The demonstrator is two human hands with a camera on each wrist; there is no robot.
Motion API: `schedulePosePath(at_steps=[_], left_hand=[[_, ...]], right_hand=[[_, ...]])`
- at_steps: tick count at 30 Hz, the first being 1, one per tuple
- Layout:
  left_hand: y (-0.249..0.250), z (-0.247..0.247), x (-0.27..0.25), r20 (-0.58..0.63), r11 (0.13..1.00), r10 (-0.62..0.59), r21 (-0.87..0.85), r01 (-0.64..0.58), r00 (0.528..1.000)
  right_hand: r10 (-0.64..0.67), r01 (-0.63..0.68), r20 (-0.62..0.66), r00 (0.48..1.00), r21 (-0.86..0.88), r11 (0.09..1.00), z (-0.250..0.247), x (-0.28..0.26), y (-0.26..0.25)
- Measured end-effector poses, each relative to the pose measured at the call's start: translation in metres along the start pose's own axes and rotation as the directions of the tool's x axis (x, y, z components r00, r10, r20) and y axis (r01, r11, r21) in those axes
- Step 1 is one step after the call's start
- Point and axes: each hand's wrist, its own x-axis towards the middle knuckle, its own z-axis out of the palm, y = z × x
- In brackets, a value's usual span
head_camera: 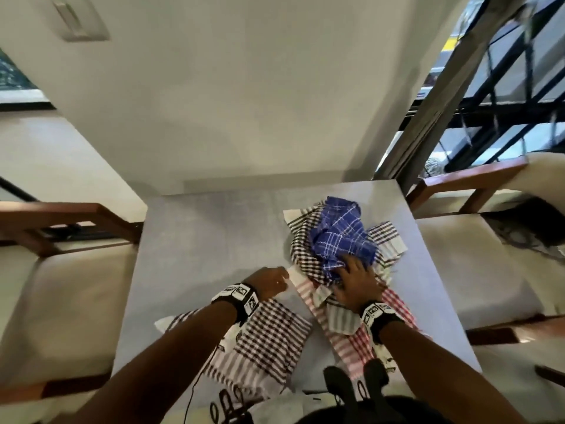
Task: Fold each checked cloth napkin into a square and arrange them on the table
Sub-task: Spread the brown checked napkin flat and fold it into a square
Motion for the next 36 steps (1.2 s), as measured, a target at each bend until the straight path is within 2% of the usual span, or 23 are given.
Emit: schedulePosePath(at_steps=[3, 4, 6, 9, 11, 13, 16, 17, 22, 25, 27, 31, 33, 36], left_hand=[[-0.046, -0.005, -0.033, -0.075, 0.986, -0.144, 0.075, 0.15, 0.987], [-0.059, -0.006, -0.042, -0.088, 0.979, -0.165, 0.107, 0.174, 0.982], [-0.08, -0.003, -0.06, -0.053, 0.953, -0.222, 0.197, 0.228, 0.974], [-0.096, 0.009, -0.074, -0.026, 0.897, -0.274, 0.352, 0.265, 0.961], [-0.102, 0.017, -0.078, -0.087, 0.869, -0.292, 0.391, 0.302, 0.952], [-0.107, 0.02, -0.081, -0.13, 0.855, -0.338, 0.371, 0.362, 0.932], [-0.117, 0.02, -0.09, -0.158, 0.858, -0.371, 0.319, 0.403, 0.915], [-0.119, 0.02, -0.093, -0.157, 0.875, -0.355, 0.291, 0.387, 0.922], [-0.13, 0.013, -0.103, -0.145, 0.908, -0.331, 0.219, 0.357, 0.932], [-0.137, 0.005, -0.108, -0.12, 0.921, -0.32, 0.194, 0.338, 0.94], [-0.134, 0.0, -0.109, -0.089, 0.942, -0.273, 0.178, 0.285, 0.958], [-0.106, -0.009, -0.108, -0.032, 0.979, -0.044, 0.198, 0.05, 0.998], [-0.091, -0.01, -0.107, 0.002, 0.977, 0.062, 0.204, -0.061, 0.998], [-0.072, -0.01, -0.106, 0.028, 0.966, 0.164, 0.198, -0.166, 0.986]], right_hand=[[-0.14, 0.13, -0.216, 0.966, -0.061, 0.99, -0.01, 0.015, -0.025], [-0.214, 0.198, -0.233, 0.949, -0.09, 0.976, -0.017, 0.022, -0.035], [-0.375, 0.362, -0.187, 0.908, -0.1, 0.927, -0.025, 0.036, -0.06], [-0.557, 0.557, -0.037, 0.829, -0.013, 0.83, -0.029, 0.04, -0.103], [-0.572, 0.56, 0.181, 0.8, 0.117, 0.82, -0.023, 0.028, -0.135], [-0.561, 0.534, 0.392, 0.729, 0.187, 0.825, -0.008, 0.01, -0.163], [-0.568, 0.577, 0.578, 0.587, 0.193, 0.793, 0.023, -0.016, -0.194], [-0.572, 0.612, 0.596, 0.564, 0.163, 0.774, 0.031, -0.023, -0.199], [-0.542, 0.677, 0.575, 0.613, -0.028, 0.736, 0.045, -0.046, -0.204], [-0.558, 0.647, 0.493, 0.668, -0.014, 0.763, 0.047, -0.05, -0.205], [-0.529, 0.563, 0.433, 0.729, 0.059, 0.824, 0.038, -0.045, -0.207], [-0.364, 0.311, 0.335, 0.869, 0.202, 0.929, 0.004, -0.028, -0.204], [-0.272, 0.189, 0.322, 0.907, 0.266, 0.945, -0.01, -0.021, -0.202], [-0.179, 0.057, 0.303, 0.936, 0.372, 0.927, -0.024, -0.009, -0.2]])
